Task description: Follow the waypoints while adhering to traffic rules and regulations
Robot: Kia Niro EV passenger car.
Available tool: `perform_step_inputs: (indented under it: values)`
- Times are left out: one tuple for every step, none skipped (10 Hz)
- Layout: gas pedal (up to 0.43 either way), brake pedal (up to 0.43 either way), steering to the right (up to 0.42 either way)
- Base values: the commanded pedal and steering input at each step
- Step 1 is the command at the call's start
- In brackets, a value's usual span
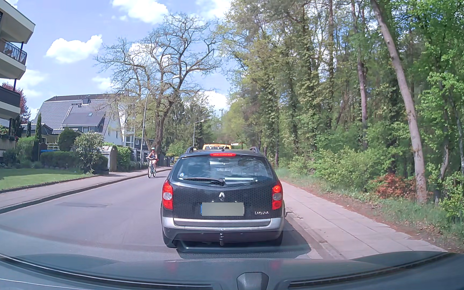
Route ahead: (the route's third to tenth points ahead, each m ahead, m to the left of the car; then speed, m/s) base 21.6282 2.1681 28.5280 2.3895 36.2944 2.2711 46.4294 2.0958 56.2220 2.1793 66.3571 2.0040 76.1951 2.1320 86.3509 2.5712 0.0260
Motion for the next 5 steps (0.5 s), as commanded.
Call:
perform_step_inputs:
  values:
    - [0.000,0.159,-0.018]
    - [0.000,0.159,-0.019]
    - [0.000,0.159,-0.020]
    - [0.000,0.159,-0.024]
    - [0.000,0.159,-0.030]
